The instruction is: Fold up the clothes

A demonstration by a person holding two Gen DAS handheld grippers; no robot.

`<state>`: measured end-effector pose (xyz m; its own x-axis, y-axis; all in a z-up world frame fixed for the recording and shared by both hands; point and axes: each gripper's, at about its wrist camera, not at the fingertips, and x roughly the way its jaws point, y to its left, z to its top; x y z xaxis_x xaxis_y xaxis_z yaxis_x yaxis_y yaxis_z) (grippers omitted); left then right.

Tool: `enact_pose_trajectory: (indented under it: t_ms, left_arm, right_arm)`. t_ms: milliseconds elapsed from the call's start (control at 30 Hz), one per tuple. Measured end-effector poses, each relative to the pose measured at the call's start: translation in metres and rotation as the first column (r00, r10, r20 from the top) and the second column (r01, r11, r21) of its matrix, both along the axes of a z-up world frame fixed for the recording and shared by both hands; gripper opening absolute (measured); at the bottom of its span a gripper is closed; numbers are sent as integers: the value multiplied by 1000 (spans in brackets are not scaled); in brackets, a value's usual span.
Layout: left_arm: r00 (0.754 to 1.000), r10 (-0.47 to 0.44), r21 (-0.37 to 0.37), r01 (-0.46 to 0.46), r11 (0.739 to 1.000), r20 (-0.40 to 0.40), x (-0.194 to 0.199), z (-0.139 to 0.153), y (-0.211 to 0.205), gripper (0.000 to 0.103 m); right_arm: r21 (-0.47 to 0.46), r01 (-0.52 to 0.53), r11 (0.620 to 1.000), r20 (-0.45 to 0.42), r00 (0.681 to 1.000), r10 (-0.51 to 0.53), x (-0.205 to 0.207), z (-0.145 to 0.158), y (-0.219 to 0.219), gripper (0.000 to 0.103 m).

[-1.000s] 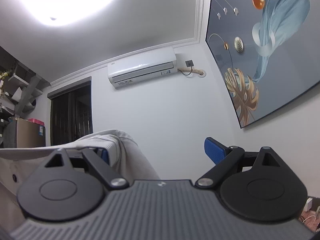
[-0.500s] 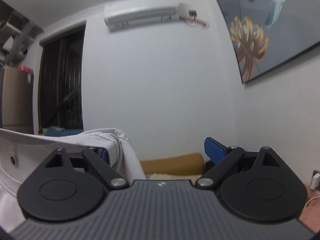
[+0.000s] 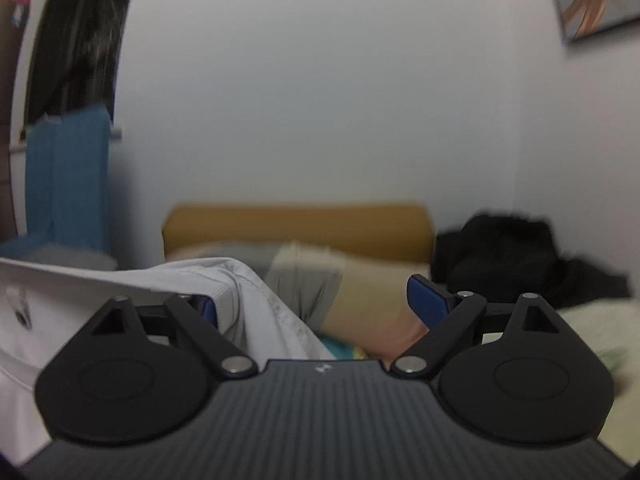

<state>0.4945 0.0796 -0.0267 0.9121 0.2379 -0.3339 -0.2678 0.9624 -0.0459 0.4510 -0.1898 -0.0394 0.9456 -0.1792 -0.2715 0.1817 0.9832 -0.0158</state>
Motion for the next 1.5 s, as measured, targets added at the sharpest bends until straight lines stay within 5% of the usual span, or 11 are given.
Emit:
enact_pose_trajectory:
  t_ms: [133, 267, 333, 467, 533, 700, 1000, 1233, 1500]
  left_arm:
    - [988, -18, -4, 18, 1000, -152, 54, -93, -4, 103]
    - [949, -45, 37, 60, 998, -311, 82, -148, -8, 102]
    - [909, -96, 48, 126, 991, -407, 98, -162, -9, 103]
    - [785, -221, 31, 292, 956, -578, 113, -171, -22, 103]
    - [796, -232, 24, 295, 955, -560, 104, -162, -22, 103]
    - [831, -272, -40, 290, 956, -485, 65, -129, -11, 103]
    - [925, -261, -84, 247, 965, -276, -90, -25, -7, 103]
    - [951, -268, -34, 266, 963, -152, -233, 62, -31, 103]
    - [951, -293, -68, 287, 955, -95, -365, 75, -48, 103]
  right_arm:
    - [44, 18, 999, -183, 983, -9, 75, -91, -4, 91]
    - [79, -5, 997, -320, 947, 30, 109, -142, -8, 91]
    - [77, -49, 996, -387, 919, 75, 120, -152, -8, 91]
    - [104, -212, 972, -513, 826, 235, 137, -154, 8, 91]
    - [93, -247, 965, -520, 814, 259, 136, -145, 17, 91]
    - [122, -247, 961, -443, 853, 276, 105, -106, 28, 91]
    - [159, -278, 947, -259, 914, 312, -36, -11, 29, 91]
    - [154, -309, 939, -137, 934, 330, -166, 62, 21, 91]
    - [187, -325, 927, -80, 936, 344, -294, 81, 6, 91]
